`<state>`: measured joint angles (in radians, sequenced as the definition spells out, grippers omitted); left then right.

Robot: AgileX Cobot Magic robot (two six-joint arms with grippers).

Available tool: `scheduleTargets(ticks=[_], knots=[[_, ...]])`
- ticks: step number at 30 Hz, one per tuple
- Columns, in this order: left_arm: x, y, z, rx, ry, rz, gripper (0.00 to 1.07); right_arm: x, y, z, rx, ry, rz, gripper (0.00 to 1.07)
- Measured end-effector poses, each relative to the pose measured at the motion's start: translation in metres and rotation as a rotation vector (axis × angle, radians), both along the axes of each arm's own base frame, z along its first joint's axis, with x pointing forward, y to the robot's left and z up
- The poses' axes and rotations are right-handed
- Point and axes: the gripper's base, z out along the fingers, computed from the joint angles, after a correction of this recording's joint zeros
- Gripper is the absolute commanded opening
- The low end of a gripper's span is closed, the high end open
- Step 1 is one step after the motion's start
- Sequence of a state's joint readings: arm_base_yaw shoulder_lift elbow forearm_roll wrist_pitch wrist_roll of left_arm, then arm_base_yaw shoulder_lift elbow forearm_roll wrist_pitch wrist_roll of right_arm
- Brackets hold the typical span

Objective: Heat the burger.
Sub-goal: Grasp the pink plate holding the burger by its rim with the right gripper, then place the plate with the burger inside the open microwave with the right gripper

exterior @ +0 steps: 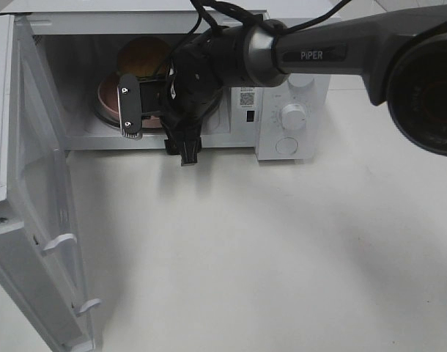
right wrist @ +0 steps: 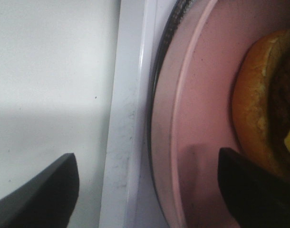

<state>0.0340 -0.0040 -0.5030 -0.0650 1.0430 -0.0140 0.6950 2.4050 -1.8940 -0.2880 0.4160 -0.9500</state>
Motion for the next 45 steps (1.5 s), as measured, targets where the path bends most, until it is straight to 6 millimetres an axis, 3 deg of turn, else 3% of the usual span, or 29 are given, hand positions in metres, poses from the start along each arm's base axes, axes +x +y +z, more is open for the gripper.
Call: scheduleTargets(ticks=[10, 13, 14, 15, 17, 18, 19, 20, 21, 23, 24, 25, 45], knots=[[0.0, 0.0, 0.0, 0.0, 0.0, 0.0, 1.0, 0.005, 0.005, -0.008, 0.021, 0.009, -0.011, 0.75], [0.0, 0.0, 0.0, 0.0, 0.0, 0.0, 1.0, 0.006, 0.005, -0.012, 0.019, 0.016, -0.015, 0.69], [0.0, 0.0, 0.0, 0.0, 0.0, 0.0, 1.0, 0.006, 0.005, -0.012, 0.017, 0.017, -0.015, 0.62], [0.0, 0.0, 0.0, 0.0, 0.0, 0.0, 1.0, 0.006, 0.005, -0.012, 0.017, 0.017, -0.015, 0.62], [0.0, 0.0, 0.0, 0.0, 0.0, 0.0, 1.0, 0.006, 0.004, -0.013, 0.014, 0.021, -0.017, 0.46], [0.0, 0.0, 0.0, 0.0, 0.0, 0.0, 1.0, 0.006, 0.004, -0.013, 0.014, 0.021, -0.017, 0.46], [0.0, 0.0, 0.0, 0.0, 0.0, 0.0, 1.0, 0.006, 0.004, -0.012, 0.015, 0.02, -0.017, 0.33], [0.0, 0.0, 0.0, 0.0, 0.0, 0.0, 1.0, 0.006, 0.004, -0.012, 0.015, 0.02, -0.017, 0.33], [0.0, 0.0, 0.0, 0.0, 0.0, 0.0, 1.0, 0.006, 0.004, -0.009, 0.016, 0.016, -0.018, 0.19], [0.0, 0.0, 0.0, 0.0, 0.0, 0.0, 1.0, 0.006, 0.004, -0.008, 0.013, 0.019, -0.019, 0.14], [0.0, 0.0, 0.0, 0.0, 0.0, 0.0, 1.0, 0.005, 0.003, -0.003, 0.01, 0.026, -0.024, 0.04], [0.0, 0.0, 0.0, 0.0, 0.0, 0.0, 1.0, 0.002, 0.004, 0.0, 0.005, 0.03, -0.023, 0.0], [0.0, 0.0, 0.0, 0.0, 0.0, 0.0, 1.0, -0.012, 0.007, 0.018, -0.065, 0.07, 0.014, 0.0]])
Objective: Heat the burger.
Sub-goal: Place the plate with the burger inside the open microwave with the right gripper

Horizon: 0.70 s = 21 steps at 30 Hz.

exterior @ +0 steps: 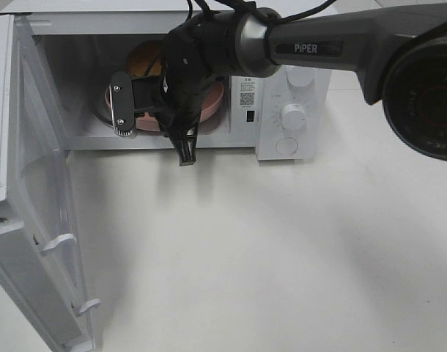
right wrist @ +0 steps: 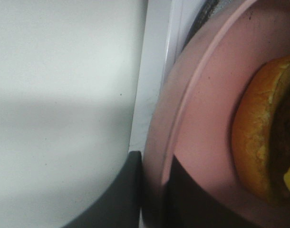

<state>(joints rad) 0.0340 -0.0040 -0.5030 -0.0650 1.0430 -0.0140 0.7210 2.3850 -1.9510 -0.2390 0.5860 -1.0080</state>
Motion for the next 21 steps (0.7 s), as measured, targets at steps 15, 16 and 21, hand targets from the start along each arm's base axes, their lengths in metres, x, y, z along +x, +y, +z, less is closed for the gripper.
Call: scheduleTargets(ticks=[15, 16, 21], knots=[[0.0, 0.0, 0.0, 0.0, 0.0, 0.0, 1.0, -0.02, -0.003, 0.023, 0.006, 0.012, 0.026, 0.0], [0.0, 0.0, 0.0, 0.0, 0.0, 0.0, 1.0, -0.022, -0.005, 0.022, 0.007, 0.013, 0.029, 0.0], [0.0, 0.0, 0.0, 0.0, 0.0, 0.0, 1.0, -0.034, -0.016, 0.015, -0.008, 0.008, 0.052, 0.0]])
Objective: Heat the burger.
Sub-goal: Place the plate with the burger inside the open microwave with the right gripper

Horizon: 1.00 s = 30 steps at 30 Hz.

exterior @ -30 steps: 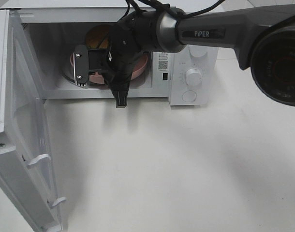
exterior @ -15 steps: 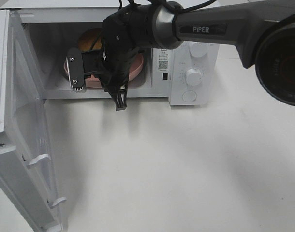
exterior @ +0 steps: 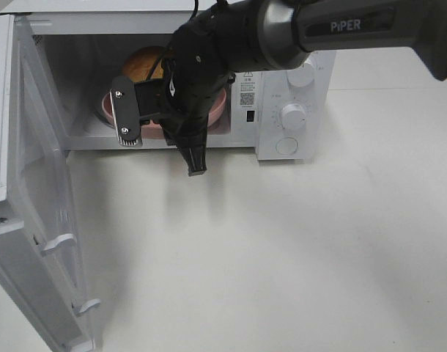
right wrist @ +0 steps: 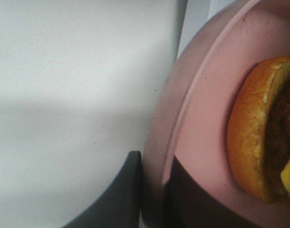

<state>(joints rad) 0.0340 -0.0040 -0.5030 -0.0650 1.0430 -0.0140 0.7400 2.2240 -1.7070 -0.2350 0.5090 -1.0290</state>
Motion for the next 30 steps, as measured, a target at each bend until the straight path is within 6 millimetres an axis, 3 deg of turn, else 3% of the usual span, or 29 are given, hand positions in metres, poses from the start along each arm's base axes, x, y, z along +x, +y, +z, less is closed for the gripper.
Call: scheduleTargets(ticks=[16, 30], knots=[[0.0, 0.0, 0.0, 0.0, 0.0, 0.0, 1.0, -0.033, -0.026, 0.004, 0.061, -0.072, 0.071, 0.0], [0.0, 0.0, 0.0, 0.0, 0.0, 0.0, 1.0, -0.076, -0.059, 0.016, 0.101, -0.116, 0.134, 0.0]])
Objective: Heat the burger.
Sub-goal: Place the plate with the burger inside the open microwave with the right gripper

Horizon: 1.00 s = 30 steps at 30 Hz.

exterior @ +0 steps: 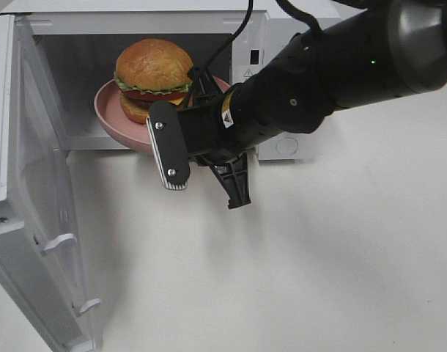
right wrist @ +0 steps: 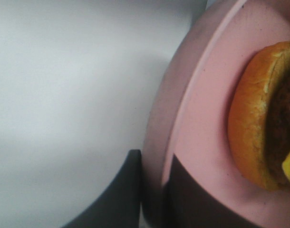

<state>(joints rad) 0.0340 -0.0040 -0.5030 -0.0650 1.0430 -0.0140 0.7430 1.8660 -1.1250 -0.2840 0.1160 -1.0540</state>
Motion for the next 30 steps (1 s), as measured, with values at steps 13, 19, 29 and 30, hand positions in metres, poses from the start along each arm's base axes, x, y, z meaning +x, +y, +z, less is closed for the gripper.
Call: scheduleTargets(ticks=[13, 19, 29, 30], knots=[[0.0, 0.0, 0.0, 0.0, 0.0, 0.0, 1.0, -0.045, -0.039, 0.005, -0.027, 0.035, 0.003, 0.0], [0.0, 0.0, 0.0, 0.0, 0.0, 0.0, 1.0, -0.067, -0.059, 0.009, -0.026, 0.041, -0.001, 0.0], [0.0, 0.0, 0.0, 0.0, 0.0, 0.0, 1.0, -0.098, -0.088, 0.019, -0.005, 0.021, -0.001, 0.0], [0.0, 0.0, 0.0, 0.0, 0.0, 0.0, 1.0, -0.1, -0.09, 0.019, -0.006, 0.021, -0.002, 0.0]])
